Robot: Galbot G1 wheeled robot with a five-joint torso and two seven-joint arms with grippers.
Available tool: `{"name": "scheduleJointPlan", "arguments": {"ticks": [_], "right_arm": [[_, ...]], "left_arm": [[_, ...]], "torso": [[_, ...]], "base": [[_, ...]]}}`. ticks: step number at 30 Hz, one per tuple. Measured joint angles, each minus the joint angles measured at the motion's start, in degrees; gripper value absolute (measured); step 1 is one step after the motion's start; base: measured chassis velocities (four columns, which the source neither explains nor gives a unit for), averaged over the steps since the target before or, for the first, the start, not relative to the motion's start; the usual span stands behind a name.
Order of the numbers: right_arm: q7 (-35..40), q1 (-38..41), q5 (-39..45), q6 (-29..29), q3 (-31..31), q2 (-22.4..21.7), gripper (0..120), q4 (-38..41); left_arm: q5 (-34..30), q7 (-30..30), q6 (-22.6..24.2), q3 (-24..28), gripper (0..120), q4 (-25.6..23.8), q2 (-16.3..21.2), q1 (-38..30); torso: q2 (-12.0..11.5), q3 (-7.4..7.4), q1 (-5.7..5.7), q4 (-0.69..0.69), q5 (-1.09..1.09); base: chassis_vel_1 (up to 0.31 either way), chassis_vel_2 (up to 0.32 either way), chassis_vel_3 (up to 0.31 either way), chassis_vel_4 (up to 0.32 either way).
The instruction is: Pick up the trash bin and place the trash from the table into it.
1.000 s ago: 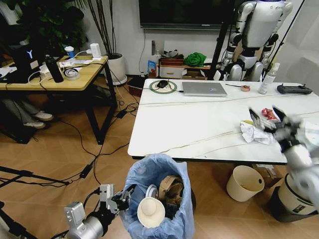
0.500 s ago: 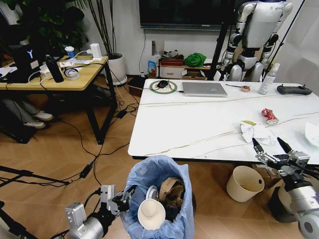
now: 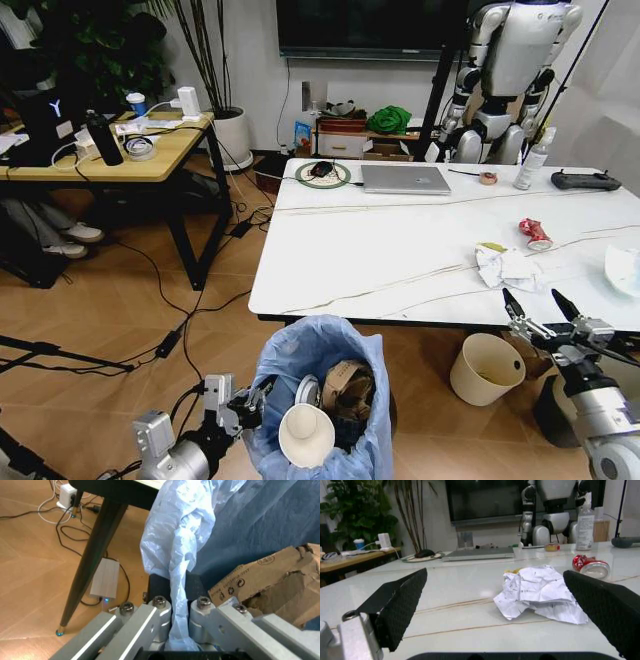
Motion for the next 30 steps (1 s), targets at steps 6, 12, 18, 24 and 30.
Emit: {"name": "scheduleJointPlan", "arguments": {"ticks": [6, 12, 18, 24, 30], "right_arm": [[-0.1, 0.3, -0.3, 0.1, -0.6, 0.2, 100, -0.4], [-0.1, 0.3, 0.1, 0.1, -0.5, -0.4, 100, -0.5], [-0.1, 0.5, 0.2, 0.1, -0.9, 0.3, 100, -0.8], [-0.1, 0.5, 0.4, 0.1, -1.1, 0.5, 100, -1.2], [-0.2, 0.4, 0.6, 0.2, -1.1, 0.8, 100, -1.3]], "left_arm": [[0.3, -0.2, -0.1, 0.0, 0, 0.1, 0.0, 0.7], [0.3, -0.4, -0.1, 0.0, 0, 0.1, -0.1, 0.9], [0.6, -0.4, -0.1, 0.0, 0, 0.0, -0.3, 1.3], [1.0, -0.4, -0.1, 0.0, 0, -0.1, -0.5, 1.6], [1.3, -0.3, -0.1, 0.0, 0, -0.1, -0.6, 1.8]], "torso": [[0.0, 0.0, 0.0, 0.0, 0.01], [0.0, 0.0, 0.0, 0.0, 0.0], [0.0, 0.0, 0.0, 0.0, 0.0], [0.0, 0.0, 0.0, 0.0, 0.0], [0.0, 0.0, 0.0, 0.0, 0.0]], "base": [[0.0, 0.0, 0.0, 0.0], [0.0, 0.0, 0.0, 0.0], [-0.006, -0.007, 0.006, 0.009], [-0.049, -0.038, 0.05, 0.046], [-0.049, -0.054, 0.062, 0.051]]}}
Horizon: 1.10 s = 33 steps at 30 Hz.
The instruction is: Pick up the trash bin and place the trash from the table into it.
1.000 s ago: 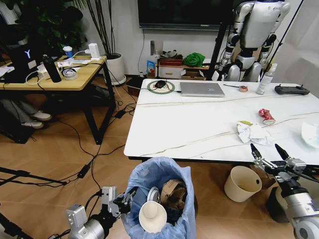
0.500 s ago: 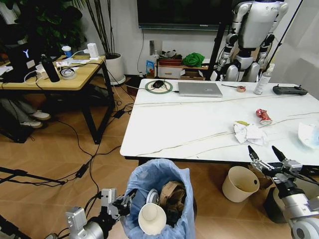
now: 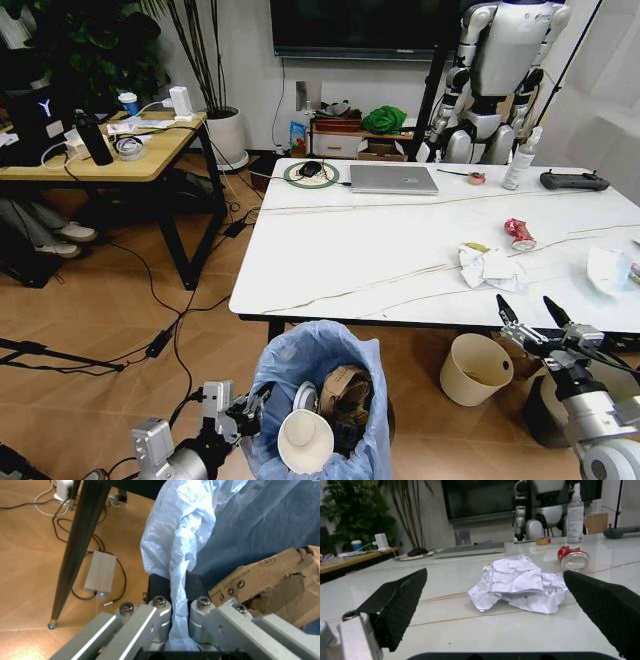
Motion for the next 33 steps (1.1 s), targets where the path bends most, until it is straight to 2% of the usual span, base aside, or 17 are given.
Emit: {"name": "scheduleJointPlan", "arguments": {"ticks": [28, 33], "right_arm": [[-0.3, 0.4, -0.5, 0.7, -0.5, -0.5, 100, -0.8], [0.0, 0.3, -4.3, 1.3, -0.6, -0.6, 100, -0.8]], "left_arm": [[0.3, -0.1, -0.1, 0.2, 0, 0.0, 0.3, 0.7], [0.2, -0.4, -0.1, 0.3, 0, -0.2, 0.5, 0.6]], "torso": [[0.0, 0.0, 0.0, 0.0, 0.0], [0.0, 0.0, 0.0, 0.0, 0.0]], "base": [[-0.095, -0.098, 0.098, 0.095], [-0.091, -0.107, 0.09, 0.099]]}}
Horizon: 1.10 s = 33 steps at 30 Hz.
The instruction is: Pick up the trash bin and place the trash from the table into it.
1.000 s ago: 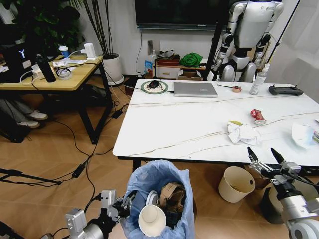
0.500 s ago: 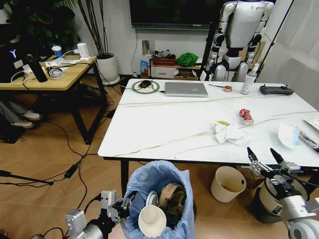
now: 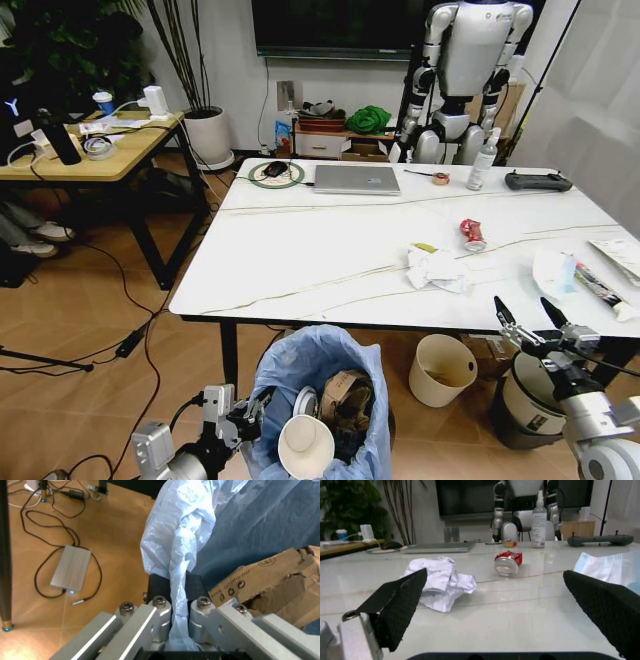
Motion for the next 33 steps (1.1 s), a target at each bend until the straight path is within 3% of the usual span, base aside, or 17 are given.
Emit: {"name": "scheduleJointPlan", "arguments": {"ticks": [10, 13, 15, 18, 27, 33], "right_arm": [[5.1, -0.2, -2.3, 0.9, -3.1, -1.4, 100, 3.2], [10.1, 0.1, -3.6, 0.9, -4.7, -2.0, 100, 3.6], [17.2, 0.3, -6.6, 0.6, -6.4, -2.9, 100, 4.1], [20.1, 0.2, -7.8, -0.4, -7.2, -3.7, 100, 4.6], [18.0, 4.2, -10.9, 2.5, -9.3, -6.3, 100, 1.2], [15.2, 5.8, -5.4, -3.4, -10.6, -10.0, 100, 3.4]], "left_arm": [[-0.1, -0.1, 0.0, 0.1, 0, 0.0, 0.0, -0.1], [-0.2, -0.1, 0.0, 0.0, 0, 0.0, 0.0, -0.2], [-0.2, -0.1, 0.0, 0.0, 0, 0.0, 0.0, -0.2], [-0.3, -0.1, 0.0, 0.0, 0, 0.0, 0.0, -0.3], [-0.4, -0.1, -0.1, 0.1, 0, 0.0, -0.1, -0.3], [-0.4, -0.1, -0.1, -0.1, 0, 0.0, -0.2, 0.1]], "torso": [[0.0, 0.0, 0.0, 0.0, -0.02], [0.0, 0.0, 0.0, 0.0, -0.01], [0.0, 0.0, 0.0, 0.0, 0.0], [0.0, 0.0, 0.0, 0.0, 0.0], [0.0, 0.0, 0.0, 0.01, 0.0], [0.0, 0.0, 0.0, -0.02, -0.01]], "base": [[-0.01, -0.013, 0.014, 0.006], [0.008, 0.011, -0.005, -0.017], [0.0, 0.0, 0.0, 0.0], [0.0, 0.0, 0.0, 0.0], [0.0, 0.0, 0.0, 0.0], [0.0, 0.0, 0.0, 0.0]]}}
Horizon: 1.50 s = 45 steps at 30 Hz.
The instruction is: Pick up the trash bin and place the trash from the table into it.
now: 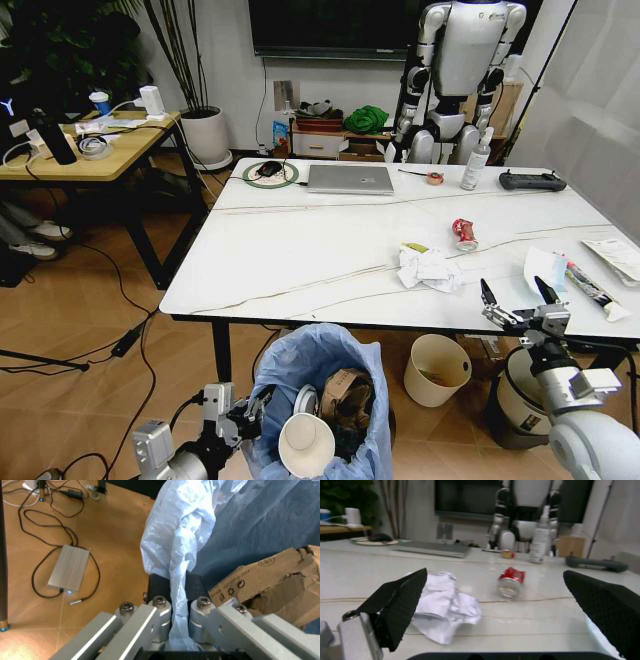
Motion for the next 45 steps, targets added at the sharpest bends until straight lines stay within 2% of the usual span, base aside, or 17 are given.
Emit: {"name": "scheduleJointPlan", "arguments": {"ticks": [5, 10, 12, 16, 20, 23, 30, 45], "right_arm": [[-3.6, 2.0, 3.1, -3.5, -2.2, -3.5, 100, 0.3], [-3.9, 5.0, 6.6, -6.6, -8.2, -11.0, 100, -1.2], [-3.7, 5.9, 7.7, -7.1, -9.1, -11.9, 100, -1.5], [-0.5, 13.4, 11.5, -10.1, -15.2, -15.5, 100, -4.0], [2.8, 19.1, 12.3, -11.4, -19.7, -17.1, 100, -6.0], [5.6, 23.6, 15.4, -13.6, -23.2, -17.6, 100, -7.0], [8.2, 28.4, 20.1, -16.6, -26.3, -16.7, 100, -8.4], [8.3, 30.8, 21.4, -18.2, -28.4, -14.8, 100, -11.7]], "left_arm": [[0.1, 0.0, 0.0, -0.2, 0, 0.0, -0.4, 0.3], [0.6, 0.0, 0.0, -0.3, 0, 0.4, -1.3, 0.6], [0.6, 0.0, 0.0, -0.3, 0, 0.5, -1.6, 0.6], [0.8, 0.0, 0.0, -0.6, 0, 0.8, -2.3, 0.6], [0.9, 0.0, 0.0, -0.8, 0, 0.9, -2.9, 0.6], [1.1, 0.0, 0.1, -0.9, 0, 1.2, -3.4, 0.5], [1.1, -0.1, 0.1, -0.9, 0, 1.7, -3.7, 0.1], [0.3, -0.5, 0.3, -0.9, 0, 2.2, -3.2, -0.9]], "torso": [[0.0, 0.0, 0.0, 0.03, 0.0], [0.0, 0.0, 0.0, 0.01, 0.01], [0.0, 0.0, 0.0, 0.01, 0.01], [0.0, 0.0, 0.0, 0.02, 0.0], [0.0, 0.0, 0.0, 0.02, 0.0], [0.0, 0.01, 0.0, 0.02, 0.0], [0.0, 0.0, 0.0, 0.02, 0.01], [0.0, 0.0, 0.0, 0.02, 0.0]], "base": [[0.0, 0.0, 0.0, 0.0], [0.0, 0.0, 0.0, 0.0], [0.0, 0.0, 0.0, 0.0], [0.0, 0.0, 0.0, 0.0], [0.0, 0.0, 0.0, 0.0], [0.0, 0.0, 0.0, 0.0], [0.0, 0.0, 0.0, 0.0], [0.0, 0.0, 0.0, 0.0]]}}
